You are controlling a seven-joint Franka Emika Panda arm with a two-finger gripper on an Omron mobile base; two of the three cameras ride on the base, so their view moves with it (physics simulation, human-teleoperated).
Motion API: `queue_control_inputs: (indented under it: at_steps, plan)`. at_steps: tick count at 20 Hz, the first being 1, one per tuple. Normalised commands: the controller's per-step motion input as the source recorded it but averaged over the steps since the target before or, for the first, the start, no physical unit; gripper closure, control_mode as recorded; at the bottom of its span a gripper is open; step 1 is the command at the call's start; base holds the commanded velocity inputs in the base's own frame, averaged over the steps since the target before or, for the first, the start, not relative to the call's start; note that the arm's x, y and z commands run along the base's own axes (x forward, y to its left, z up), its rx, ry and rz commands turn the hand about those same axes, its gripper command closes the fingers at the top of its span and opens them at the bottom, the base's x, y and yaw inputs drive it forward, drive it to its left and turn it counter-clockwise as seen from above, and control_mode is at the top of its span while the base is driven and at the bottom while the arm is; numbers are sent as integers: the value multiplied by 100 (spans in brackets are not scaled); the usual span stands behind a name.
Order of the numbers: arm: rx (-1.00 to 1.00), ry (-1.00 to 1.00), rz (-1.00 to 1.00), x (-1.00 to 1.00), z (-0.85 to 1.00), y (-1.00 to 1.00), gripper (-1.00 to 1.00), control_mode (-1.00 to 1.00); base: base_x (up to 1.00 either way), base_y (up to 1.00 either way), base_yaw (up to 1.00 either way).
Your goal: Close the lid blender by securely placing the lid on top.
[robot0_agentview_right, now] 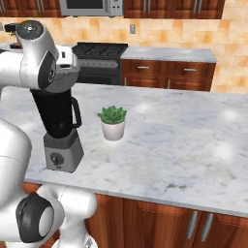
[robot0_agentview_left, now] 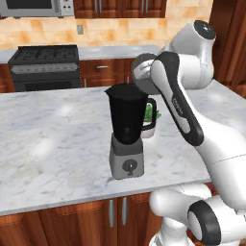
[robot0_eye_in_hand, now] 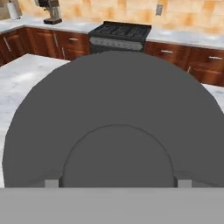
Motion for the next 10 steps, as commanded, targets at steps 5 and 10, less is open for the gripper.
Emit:
queue_control_inputs:
  at_steps: [5, 10]
  plan:
    - [-18, 36, 2, 64, -1, 61, 100, -100, 0, 0, 0]
    - [-17, 40, 0, 59, -4, 53, 100, -100, 0, 0, 0]
